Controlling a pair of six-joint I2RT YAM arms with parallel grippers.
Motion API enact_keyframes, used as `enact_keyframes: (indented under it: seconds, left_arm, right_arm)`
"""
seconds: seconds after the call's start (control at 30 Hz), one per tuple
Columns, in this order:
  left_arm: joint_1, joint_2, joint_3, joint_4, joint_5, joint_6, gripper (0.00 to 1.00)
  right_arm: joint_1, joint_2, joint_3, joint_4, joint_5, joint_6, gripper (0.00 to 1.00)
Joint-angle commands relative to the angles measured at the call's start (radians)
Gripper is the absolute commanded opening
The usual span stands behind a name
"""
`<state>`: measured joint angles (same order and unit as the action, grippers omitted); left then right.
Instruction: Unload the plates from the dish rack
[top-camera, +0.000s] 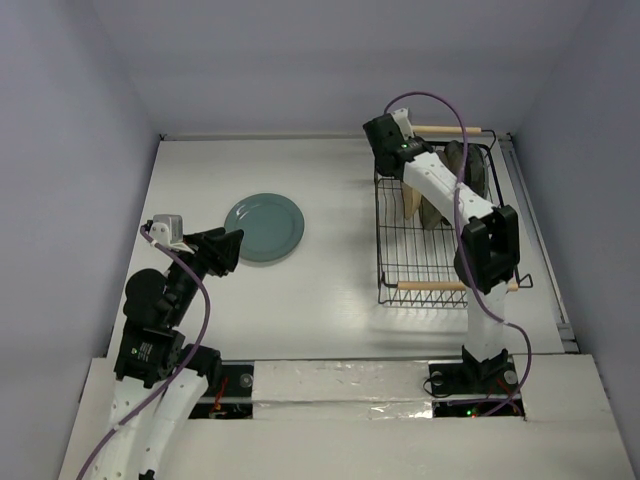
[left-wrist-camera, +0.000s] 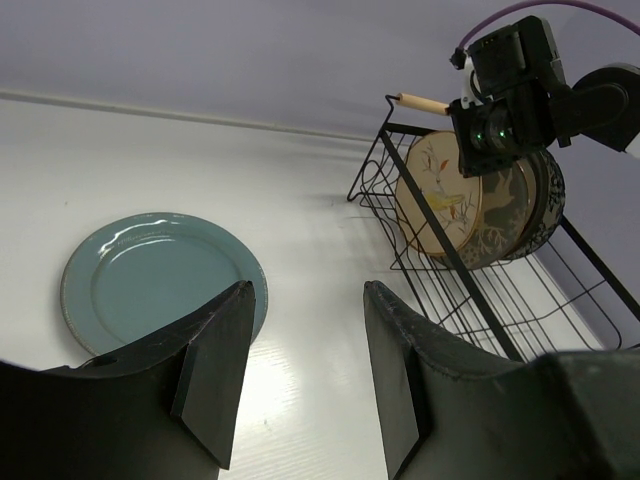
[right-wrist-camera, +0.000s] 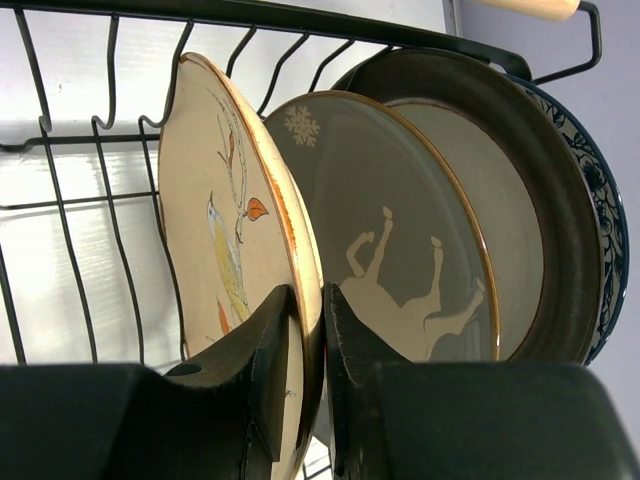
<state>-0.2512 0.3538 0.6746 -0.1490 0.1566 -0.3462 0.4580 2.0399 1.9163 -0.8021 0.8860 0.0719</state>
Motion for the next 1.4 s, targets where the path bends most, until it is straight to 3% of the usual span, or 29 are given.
enact_keyframes:
  seconds: [0.0,0.3,0.63,0.7,0.8,0.83,1.03,1.13,1.37]
  left_arm:
    - [0.006,-0.007,0.028,0.039,0.014,-0.004,0.45]
    - [0.006,-0.006,0.028,0.039,0.014,-0.004,0.45]
    - [0.006,-0.006,0.028,0.04,0.012,-0.004,0.45]
    - [0.006,-0.003,0.026,0.042,0.012,-0.004,0.45]
    - [0.006,0.002,0.026,0.042,0.014,-0.004,0.45]
    - [0.006,0.001,0.026,0.043,0.012,-0.005,0.45]
    - [0.006,0.01,0.026,0.042,0.012,-0.005,0.45]
    - [0.006,0.011,0.026,0.042,0.012,-0.005,0.45]
    - [0.015,0.014,0.026,0.043,0.014,-0.004,0.45]
  right_arm:
    - [-0.001,-0.069,0.044,0.049,0.166,-0.061,0.0]
    - [0.03,-0.216,0.047,0.089,0.192,-0.106,0.0]
    - [0.059,-0.438,0.069,0.044,0.163,0.011,0.0]
    - [0.086,-0.515,0.053,0.073,0.098,0.035,0.0]
    - [0.111,-0.592,-0.048,0.213,-0.124,0.116,0.0]
    - [0.111,-0.628,-0.08,0.292,-0.262,0.179,0.0]
    - [0.145,-0.623,-0.319,0.662,-0.715,0.49,0.0]
    - [0.171,-0.535,-0.361,0.801,-0.844,0.627,0.0]
    - [0.254,-0.287,-0.321,0.977,-0.892,0.825,0.0]
